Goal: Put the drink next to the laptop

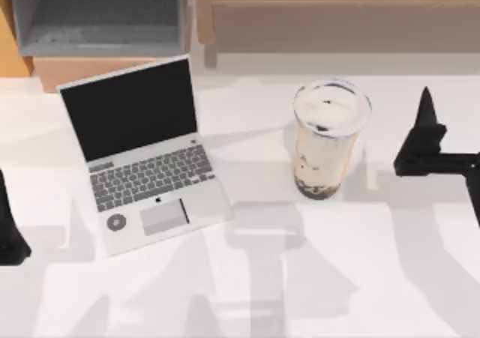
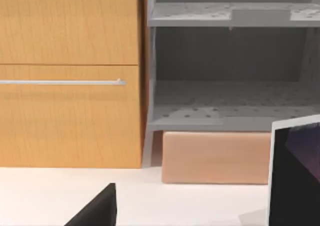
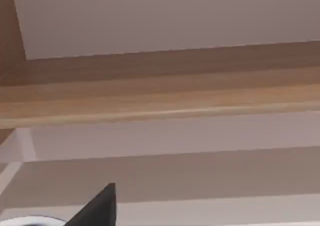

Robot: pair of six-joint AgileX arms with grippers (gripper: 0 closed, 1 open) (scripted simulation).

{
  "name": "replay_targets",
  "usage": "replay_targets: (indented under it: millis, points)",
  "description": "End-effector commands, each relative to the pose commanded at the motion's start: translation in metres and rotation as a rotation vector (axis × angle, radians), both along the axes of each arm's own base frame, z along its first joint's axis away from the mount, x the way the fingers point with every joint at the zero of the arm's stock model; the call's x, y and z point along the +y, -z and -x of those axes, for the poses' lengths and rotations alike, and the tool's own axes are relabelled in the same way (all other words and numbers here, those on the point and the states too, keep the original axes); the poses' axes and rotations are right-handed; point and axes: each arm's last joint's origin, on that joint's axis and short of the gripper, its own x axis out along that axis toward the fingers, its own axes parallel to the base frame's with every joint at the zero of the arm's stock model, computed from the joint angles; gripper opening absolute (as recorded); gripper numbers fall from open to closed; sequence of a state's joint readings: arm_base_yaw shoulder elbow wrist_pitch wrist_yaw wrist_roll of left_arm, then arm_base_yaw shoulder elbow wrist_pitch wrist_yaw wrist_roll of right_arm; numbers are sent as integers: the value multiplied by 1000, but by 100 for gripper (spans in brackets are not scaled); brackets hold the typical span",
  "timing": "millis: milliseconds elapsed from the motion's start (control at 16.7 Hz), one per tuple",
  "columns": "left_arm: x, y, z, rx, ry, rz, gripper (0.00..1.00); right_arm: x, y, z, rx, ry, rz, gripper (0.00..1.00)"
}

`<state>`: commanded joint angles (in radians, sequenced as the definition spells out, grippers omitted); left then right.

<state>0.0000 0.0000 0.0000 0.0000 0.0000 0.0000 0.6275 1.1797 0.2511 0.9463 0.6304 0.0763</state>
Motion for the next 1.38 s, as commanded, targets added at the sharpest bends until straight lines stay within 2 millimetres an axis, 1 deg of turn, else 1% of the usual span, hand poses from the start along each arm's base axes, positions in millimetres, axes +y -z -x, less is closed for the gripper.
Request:
replay_targets:
  millis: [180,360,480,600,720,840,1260,1380]
  points:
    - [0,0,0,0,0,0,100,41,23,-8,11,1,12,100]
    - [0,0,0,0,0,0,100,77,55,-6,19,5,34,100]
    - [0,0,0,0,0,0,100,95,77,-1,22,9,51,100]
    - [0,0,0,0,0,0,100,108,97,5,24,14,67,100]
    - [0,0,0,0,0,0,100,116,113,11,24,19,79,100]
    - [0,0,0,0,0,0,100,121,122,14,22,23,85,100]
    - [0,0,0,0,0,0,100,121,124,13,23,27,88,100]
    - [0,0,0,0,0,0,100,123,124,2,22,25,86,100]
